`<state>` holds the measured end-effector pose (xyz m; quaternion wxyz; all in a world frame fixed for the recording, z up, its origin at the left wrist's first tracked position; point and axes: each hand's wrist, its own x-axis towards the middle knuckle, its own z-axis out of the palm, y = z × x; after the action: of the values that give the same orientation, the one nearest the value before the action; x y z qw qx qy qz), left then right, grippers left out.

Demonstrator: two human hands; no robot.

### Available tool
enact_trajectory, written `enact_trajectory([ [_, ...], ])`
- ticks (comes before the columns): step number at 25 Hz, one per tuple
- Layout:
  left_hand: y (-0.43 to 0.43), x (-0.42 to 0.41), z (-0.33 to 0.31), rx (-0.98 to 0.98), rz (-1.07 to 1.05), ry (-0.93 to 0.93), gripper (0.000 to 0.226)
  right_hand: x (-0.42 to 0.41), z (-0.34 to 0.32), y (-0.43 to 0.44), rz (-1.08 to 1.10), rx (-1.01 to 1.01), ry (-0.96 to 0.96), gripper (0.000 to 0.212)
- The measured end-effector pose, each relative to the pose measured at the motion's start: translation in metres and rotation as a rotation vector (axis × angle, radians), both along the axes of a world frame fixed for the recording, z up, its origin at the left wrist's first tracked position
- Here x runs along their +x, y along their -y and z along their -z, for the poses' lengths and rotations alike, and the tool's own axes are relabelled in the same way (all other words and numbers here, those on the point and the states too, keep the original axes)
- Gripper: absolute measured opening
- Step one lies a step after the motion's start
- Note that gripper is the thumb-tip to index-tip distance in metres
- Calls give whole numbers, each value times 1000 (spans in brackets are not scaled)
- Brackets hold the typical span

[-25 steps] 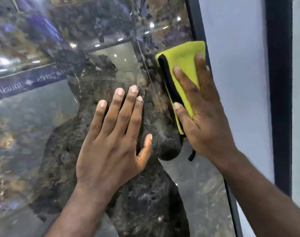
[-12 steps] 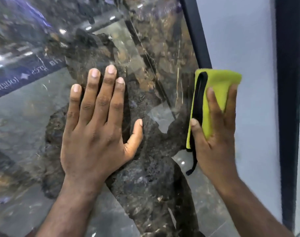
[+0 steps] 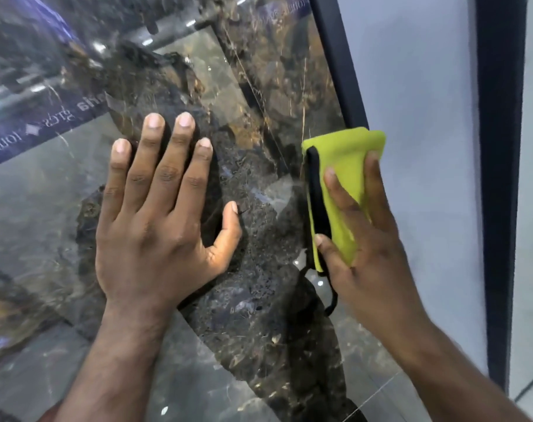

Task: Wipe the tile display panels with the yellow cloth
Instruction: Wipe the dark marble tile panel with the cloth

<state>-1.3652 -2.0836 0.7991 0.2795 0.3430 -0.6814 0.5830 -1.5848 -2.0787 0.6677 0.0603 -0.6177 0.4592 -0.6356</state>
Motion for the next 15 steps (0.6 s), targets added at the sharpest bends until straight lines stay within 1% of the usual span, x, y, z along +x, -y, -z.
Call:
enact_trajectory([
  [2, 0, -1, -1, 15, 10, 0, 61, -2, -4, 0, -41, -3, -103, 94],
  [3, 0, 0, 0, 15, 9, -2, 61, -9, -4, 1, -29, 5, -114, 95],
  [7, 2, 3, 2, -3, 14, -1, 60, -15, 10, 5, 96, 25, 4, 95],
  [8, 3, 3, 1, 1, 21, -4, 60, -7, 13, 5, 84, 27, 6, 96],
  [11, 3, 3, 2, 12, 27, -12, 59, 7, 11, 3, -2, -18, -77, 95],
  [13, 3, 3, 2, 12, 37, -14, 57, -5, 4, 6, 22, -28, -96, 95],
  [15, 4, 3, 2, 15, 54, -15, 56, -11, 4, 12, 87, -11, -2, 95],
])
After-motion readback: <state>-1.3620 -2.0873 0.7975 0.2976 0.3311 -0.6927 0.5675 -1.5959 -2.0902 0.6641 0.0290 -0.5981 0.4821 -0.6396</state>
